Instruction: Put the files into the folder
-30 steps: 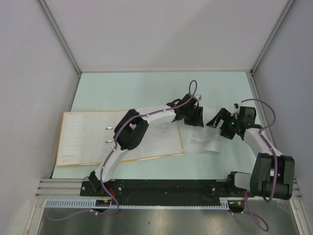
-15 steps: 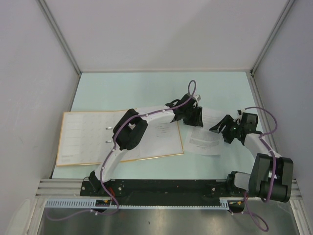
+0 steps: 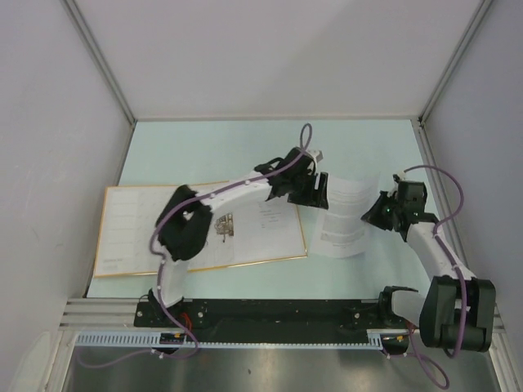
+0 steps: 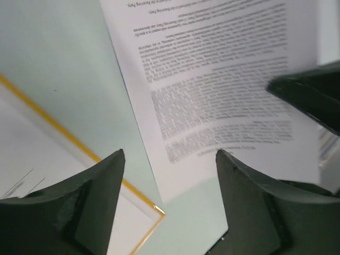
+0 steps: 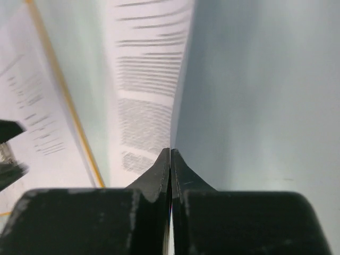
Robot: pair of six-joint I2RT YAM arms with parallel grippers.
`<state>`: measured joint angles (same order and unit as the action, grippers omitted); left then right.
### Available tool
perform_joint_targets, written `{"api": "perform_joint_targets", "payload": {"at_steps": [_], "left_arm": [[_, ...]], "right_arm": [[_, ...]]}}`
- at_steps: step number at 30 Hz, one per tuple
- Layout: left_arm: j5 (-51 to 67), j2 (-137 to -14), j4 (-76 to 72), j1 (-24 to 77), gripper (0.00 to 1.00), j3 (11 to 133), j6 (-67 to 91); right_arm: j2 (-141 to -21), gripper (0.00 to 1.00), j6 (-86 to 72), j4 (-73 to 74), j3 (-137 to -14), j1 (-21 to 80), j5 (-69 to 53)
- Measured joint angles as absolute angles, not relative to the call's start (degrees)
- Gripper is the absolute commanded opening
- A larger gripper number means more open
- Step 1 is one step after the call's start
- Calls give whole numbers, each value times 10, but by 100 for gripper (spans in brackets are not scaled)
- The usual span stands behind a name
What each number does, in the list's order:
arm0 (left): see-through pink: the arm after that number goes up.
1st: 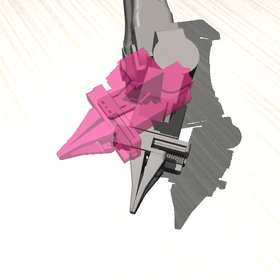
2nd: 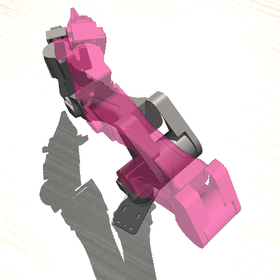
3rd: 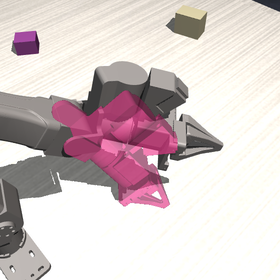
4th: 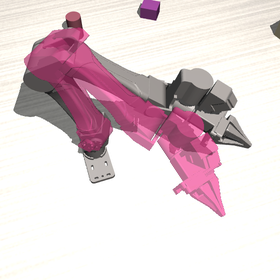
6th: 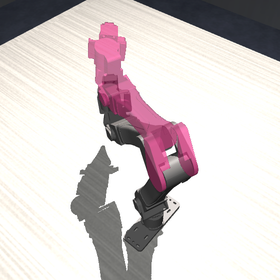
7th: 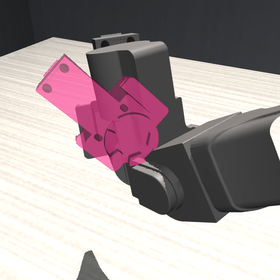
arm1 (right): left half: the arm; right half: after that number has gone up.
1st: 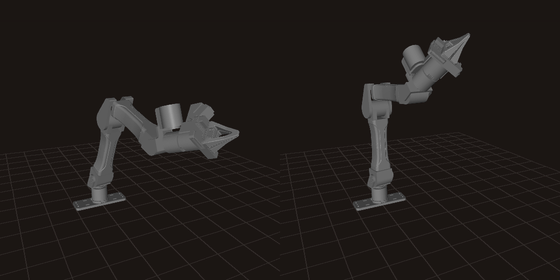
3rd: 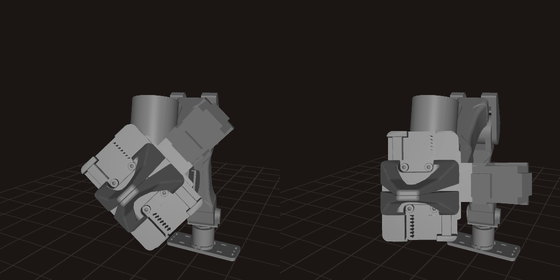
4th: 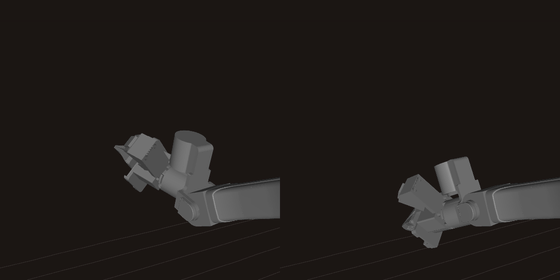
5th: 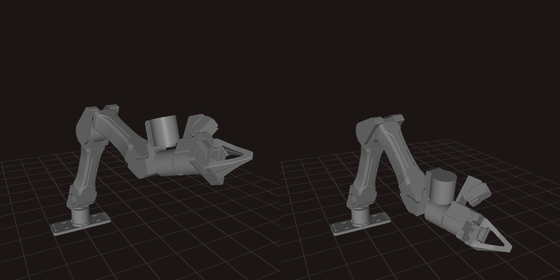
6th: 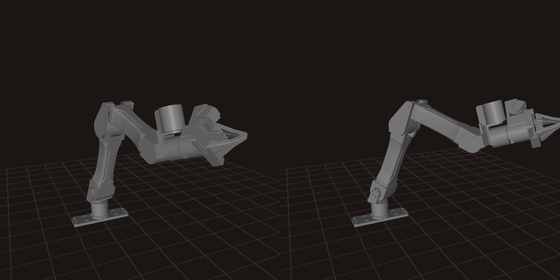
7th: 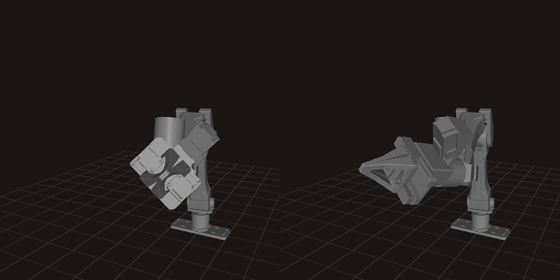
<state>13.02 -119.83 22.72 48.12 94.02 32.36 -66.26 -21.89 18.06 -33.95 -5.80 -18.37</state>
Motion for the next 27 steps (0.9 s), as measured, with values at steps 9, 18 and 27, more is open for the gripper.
{"api": "perform_joint_targets", "payload": {"at_steps": [9, 18, 27], "left_arm": [[104, -767, 221, 371, 78, 753, 277], [34, -626, 326, 236, 69, 595, 247], [-20, -650, 351, 231, 62, 535, 266]], "right_arm": [[-625, 0, -223, 180, -520, 213, -106], [-767, 0, -300, 34, -580, 367, -237], [-796, 0, -348, -66, -483, 270, -307]]}}
